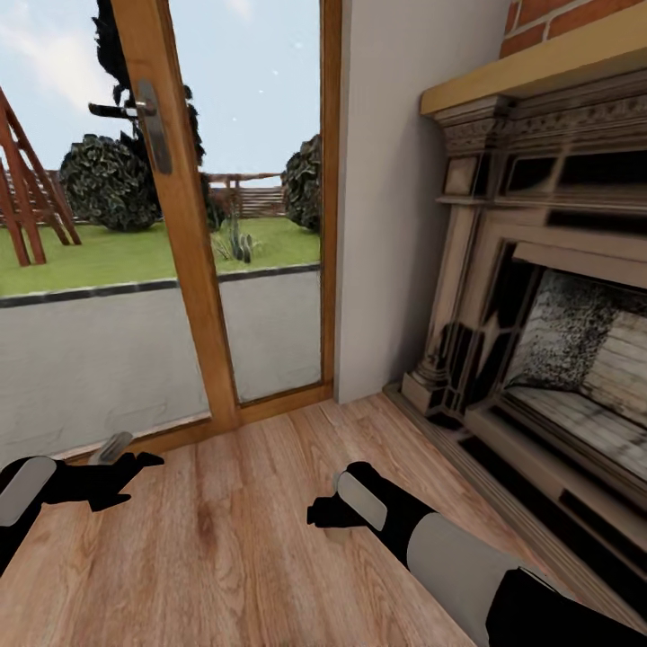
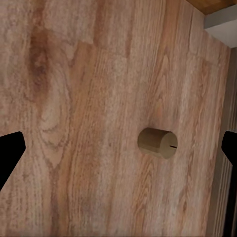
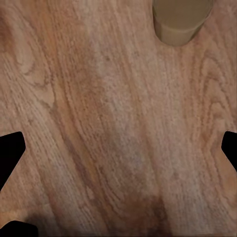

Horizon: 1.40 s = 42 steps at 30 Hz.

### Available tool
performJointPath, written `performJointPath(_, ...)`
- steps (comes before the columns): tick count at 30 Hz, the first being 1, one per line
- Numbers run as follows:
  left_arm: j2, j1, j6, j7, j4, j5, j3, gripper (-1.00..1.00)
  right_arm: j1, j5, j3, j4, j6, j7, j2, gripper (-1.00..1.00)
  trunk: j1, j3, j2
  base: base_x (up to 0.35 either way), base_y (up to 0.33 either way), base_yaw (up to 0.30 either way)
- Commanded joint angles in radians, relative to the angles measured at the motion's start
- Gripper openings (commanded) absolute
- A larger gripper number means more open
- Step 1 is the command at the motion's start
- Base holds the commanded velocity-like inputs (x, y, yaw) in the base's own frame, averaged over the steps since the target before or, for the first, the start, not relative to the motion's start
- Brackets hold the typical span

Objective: Place each of the two pumpkins and all three candles from the living room inside a cabinet in the living room (use any cabinet), then make sure every cabinet is closed, and position the cauldron so it is next to a table in the living room.

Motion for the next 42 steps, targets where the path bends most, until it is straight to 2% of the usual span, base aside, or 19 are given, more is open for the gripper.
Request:
performJointPath(1, 0.0, 0.0, 0.004, 0.01, -0.001, 0.01, 0.001, 1.0, -0.001, -0.011, 0.005, -0.001, -0.005, -0.01, 0.0, 1.0, 0.0, -0.001, 0.0, 0.029, 0.0, 0.0)
performJointPath(14, 0.001, 0.0, 0.003, 0.01, 0.004, 0.009, 0.002, 1.0, -0.001, -0.011, 0.001, -0.005, -0.021, -0.01, 0.0, 1.0, 0.0, -0.001, 0.0, 0.285, 0.0, -0.002)
performJointPath(22, 0.002, 0.0, 0.004, 0.01, 0.008, 0.01, 0.003, 1.0, -0.001, -0.012, -0.001, -0.006, -0.019, -0.006, 0.0, 1.0, 0.0, -0.005, 0.0, 0.336, 0.002, -0.169)
performJointPath(30, 0.002, -0.001, 0.004, 0.009, 0.008, 0.013, 0.005, 1.0, -0.001, -0.011, 0.0, -0.005, -0.02, -0.008, 0.0, 1.0, 0.0, -0.006, 0.0, 0.237, 0.035, -0.025)
performJointPath(32, 0.003, -0.001, 0.004, 0.009, 0.008, 0.025, 0.005, 1.0, -0.001, -0.011, 0.004, -0.004, -0.021, -0.012, 0.0, 1.0, 0.0, -0.006, 0.0, 0.024, 0.004, -0.001)
performJointPath(35, 0.022, -0.001, 0.004, 0.009, 0.008, 0.062, 0.004, 1.0, -0.001, -0.011, 0.007, -0.004, -0.022, -0.015, 0.0, 1.0, 0.0, -0.006, 0.0, 0.007, 0.001, 0.0)
performJointPath(37, 0.036, 0.0, 0.004, 0.009, 0.009, 0.107, 0.003, 1.0, -0.001, -0.011, 0.008, -0.004, -0.022, -0.016, 0.0, 1.0, 0.0, -0.01, -0.001, 0.002, 0.0, 0.0)
performJointPath(38, 0.039, 0.0, 0.004, 0.009, 0.009, 0.119, 0.003, 1.0, -0.001, -0.011, 0.008, -0.004, -0.022, -0.016, 0.0, 1.0, 0.001, -0.013, -0.001, 0.001, 0.0, 0.0)
performJointPath(42, 0.044, 0.0, 0.006, 0.009, 0.01, 0.138, 0.003, 1.0, -0.001, -0.01, 0.008, -0.004, -0.023, -0.016, 0.0, 1.0, 0.002, -0.029, -0.002, 0.0, 0.0, 0.0)
